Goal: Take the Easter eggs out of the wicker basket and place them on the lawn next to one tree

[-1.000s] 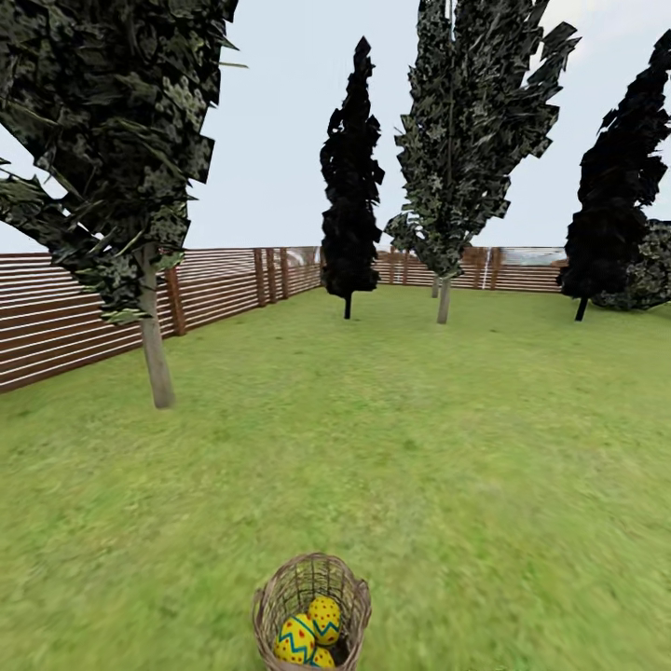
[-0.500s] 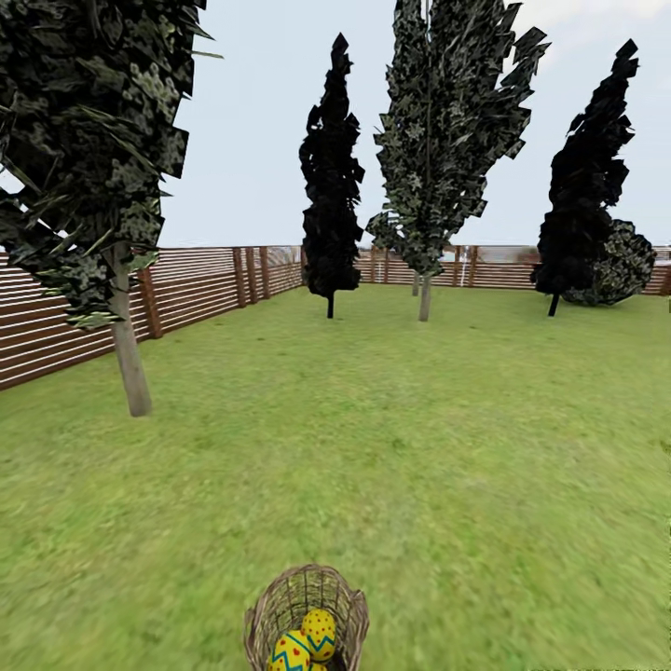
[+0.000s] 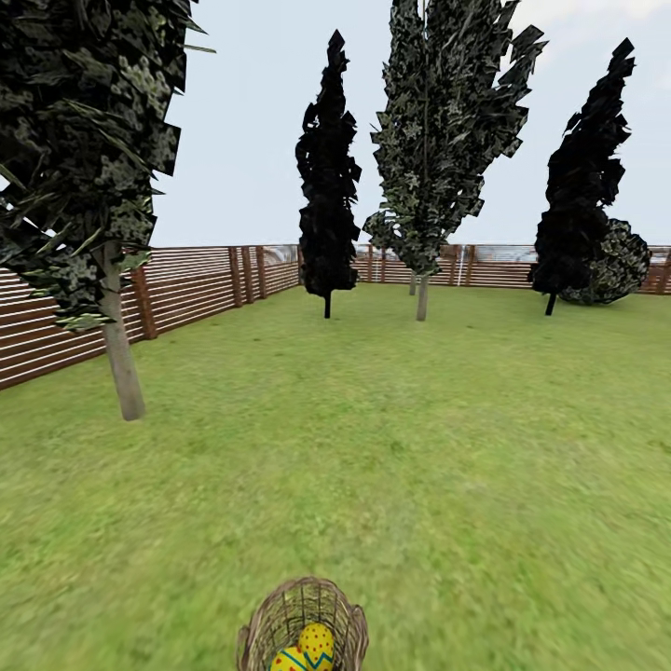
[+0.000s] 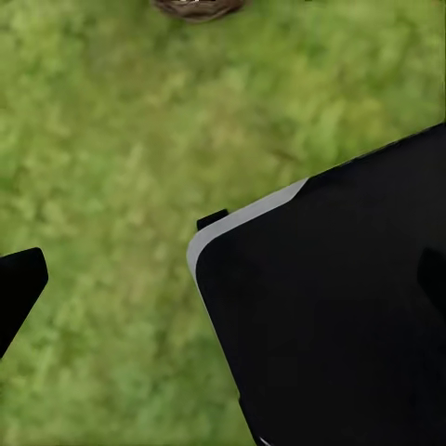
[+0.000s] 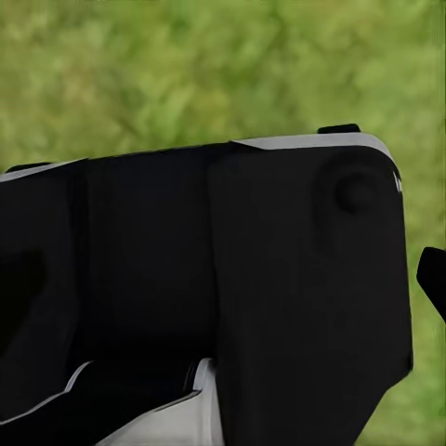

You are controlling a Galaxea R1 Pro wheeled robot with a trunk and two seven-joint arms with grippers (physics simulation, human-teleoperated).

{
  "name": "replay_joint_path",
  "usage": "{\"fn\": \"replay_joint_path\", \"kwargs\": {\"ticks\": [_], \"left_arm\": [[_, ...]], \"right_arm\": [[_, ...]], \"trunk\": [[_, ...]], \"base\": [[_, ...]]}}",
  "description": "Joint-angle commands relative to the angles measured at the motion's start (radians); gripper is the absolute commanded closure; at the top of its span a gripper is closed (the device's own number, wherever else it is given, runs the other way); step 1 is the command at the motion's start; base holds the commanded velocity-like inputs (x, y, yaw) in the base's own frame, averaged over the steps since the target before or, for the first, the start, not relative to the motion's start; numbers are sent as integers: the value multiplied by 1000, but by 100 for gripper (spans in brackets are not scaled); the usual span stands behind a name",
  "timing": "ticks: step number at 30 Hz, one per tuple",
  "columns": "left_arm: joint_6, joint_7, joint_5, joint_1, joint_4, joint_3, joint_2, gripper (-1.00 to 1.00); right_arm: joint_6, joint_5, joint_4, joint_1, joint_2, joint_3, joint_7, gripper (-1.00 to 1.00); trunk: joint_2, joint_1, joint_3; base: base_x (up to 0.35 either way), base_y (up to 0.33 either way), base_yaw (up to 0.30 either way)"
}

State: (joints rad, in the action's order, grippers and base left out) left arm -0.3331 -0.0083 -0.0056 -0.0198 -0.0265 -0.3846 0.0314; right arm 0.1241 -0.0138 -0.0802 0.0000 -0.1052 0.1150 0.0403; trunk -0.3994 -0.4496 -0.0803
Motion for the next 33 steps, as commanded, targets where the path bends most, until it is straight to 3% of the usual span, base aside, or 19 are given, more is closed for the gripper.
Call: {"fn": "replay_joint_path", "kwargs": {"ticks": [1, 12, 33], "left_arm": [[-3, -1, -1, 0, 0, -2, 0, -100], [-3, -1, -1, 0, 0, -2, 0, -100], [-3, -1, -1, 0, 0, -2, 0, -100]], "right_arm": [[3, -1, 0, 0, 0, 8, 4, -100], [3, -3, 0, 0, 0, 10, 4, -100], [0, -4, 2, 0, 1, 12, 4, -100]], "trunk": [[-1, 0, 0], [-1, 0, 4], [-1, 0, 37]], "base": [[57, 0, -2], [15, 0, 0], [0, 0, 0]]}}
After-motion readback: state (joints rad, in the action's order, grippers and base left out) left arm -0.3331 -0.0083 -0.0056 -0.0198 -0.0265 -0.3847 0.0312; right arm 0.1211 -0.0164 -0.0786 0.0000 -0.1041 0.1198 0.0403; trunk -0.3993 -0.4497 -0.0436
